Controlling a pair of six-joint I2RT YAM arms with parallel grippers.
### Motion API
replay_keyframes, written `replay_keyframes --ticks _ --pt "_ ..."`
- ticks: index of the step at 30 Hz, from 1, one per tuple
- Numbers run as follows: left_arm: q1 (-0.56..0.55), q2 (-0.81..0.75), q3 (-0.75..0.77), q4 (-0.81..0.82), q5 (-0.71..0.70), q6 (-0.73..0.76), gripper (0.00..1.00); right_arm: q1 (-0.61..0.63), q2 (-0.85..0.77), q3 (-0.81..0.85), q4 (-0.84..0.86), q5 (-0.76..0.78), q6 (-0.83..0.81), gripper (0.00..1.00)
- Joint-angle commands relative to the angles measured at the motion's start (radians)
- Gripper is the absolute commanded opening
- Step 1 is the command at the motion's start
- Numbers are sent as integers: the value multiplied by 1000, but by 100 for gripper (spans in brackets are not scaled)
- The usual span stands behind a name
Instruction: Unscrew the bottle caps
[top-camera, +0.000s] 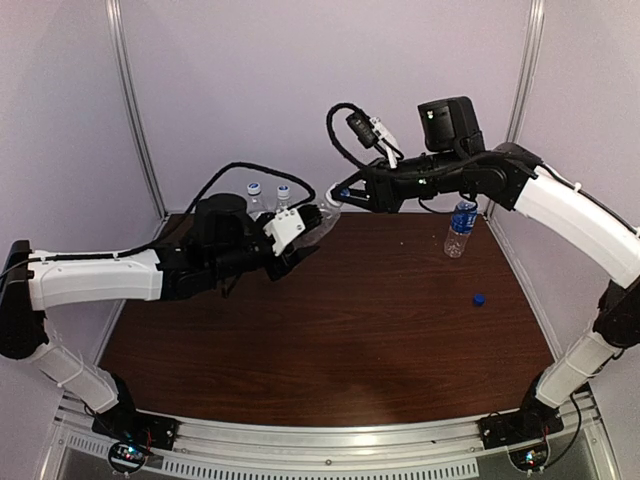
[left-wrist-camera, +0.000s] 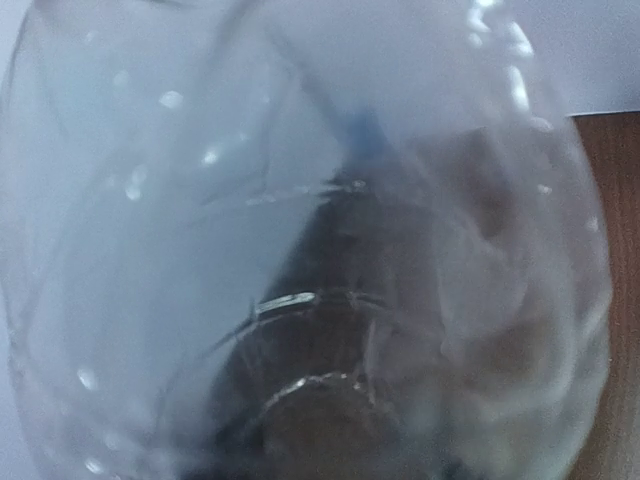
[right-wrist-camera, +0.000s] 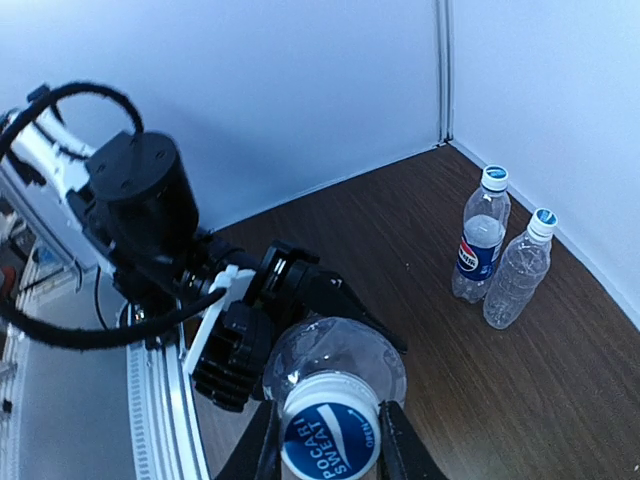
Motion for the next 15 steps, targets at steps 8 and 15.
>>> replay_keyframes --ticks 8,15 --pt "3 -12 51 -201 524 102 44 89 -168 -113 -407 -111 -879 0" --pt "3 25 103 -334 512 145 44 97 -230 -141 -463 -26 -1063 0"
